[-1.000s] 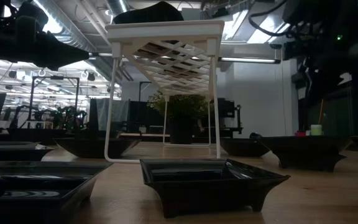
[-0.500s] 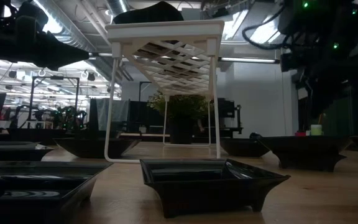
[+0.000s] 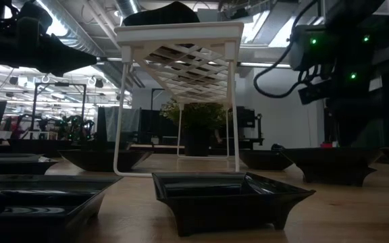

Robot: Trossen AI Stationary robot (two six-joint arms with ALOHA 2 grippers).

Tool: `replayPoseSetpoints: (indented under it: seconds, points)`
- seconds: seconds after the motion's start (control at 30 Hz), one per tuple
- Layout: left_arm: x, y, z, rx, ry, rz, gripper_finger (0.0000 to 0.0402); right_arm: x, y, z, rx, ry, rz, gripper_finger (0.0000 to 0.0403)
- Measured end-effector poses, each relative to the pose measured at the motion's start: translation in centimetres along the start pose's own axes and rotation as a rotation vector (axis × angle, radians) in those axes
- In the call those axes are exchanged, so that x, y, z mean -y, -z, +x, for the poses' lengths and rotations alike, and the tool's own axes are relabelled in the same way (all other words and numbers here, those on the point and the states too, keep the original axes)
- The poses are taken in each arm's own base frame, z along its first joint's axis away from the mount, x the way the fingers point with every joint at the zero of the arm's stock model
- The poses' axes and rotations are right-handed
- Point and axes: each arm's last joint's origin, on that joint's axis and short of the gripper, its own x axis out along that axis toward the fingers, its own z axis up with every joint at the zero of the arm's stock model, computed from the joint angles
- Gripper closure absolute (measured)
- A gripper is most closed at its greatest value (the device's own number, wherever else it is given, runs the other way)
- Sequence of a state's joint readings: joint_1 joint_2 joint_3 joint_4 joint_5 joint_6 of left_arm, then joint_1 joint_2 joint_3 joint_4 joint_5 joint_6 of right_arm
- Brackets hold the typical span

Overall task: Pick & Place Mini shaped plates
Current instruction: Stack the leaf shaped plate on top of the leaf shaped plate on the shelf

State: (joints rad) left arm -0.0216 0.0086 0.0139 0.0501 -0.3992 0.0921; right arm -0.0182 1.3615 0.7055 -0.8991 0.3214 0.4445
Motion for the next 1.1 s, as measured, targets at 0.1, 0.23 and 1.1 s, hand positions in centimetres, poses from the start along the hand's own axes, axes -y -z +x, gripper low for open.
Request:
replayPoseSetpoints:
  seconds: [0.1, 0.23, 1.1]
  points:
    - [0.0, 0.0, 0.0, 0.0, 0.0, 0.0, 0.0347, 0.0, -0.1, 0.3, -0.014, 0.007, -0.004, 0.0275]
    - [0.0, 0.0, 0.0, 0.0, 0.0, 0.0, 0.0349, -0.3, -0.3, 0.7, -0.017, 0.009, -0.007, 0.0275]
    - [0.0, 0.0, 0.0, 0.0, 0.0, 0.0, 0.0349, -0.7, -0.9, 2.1, -0.003, 0.12, 0.053, 0.0349]
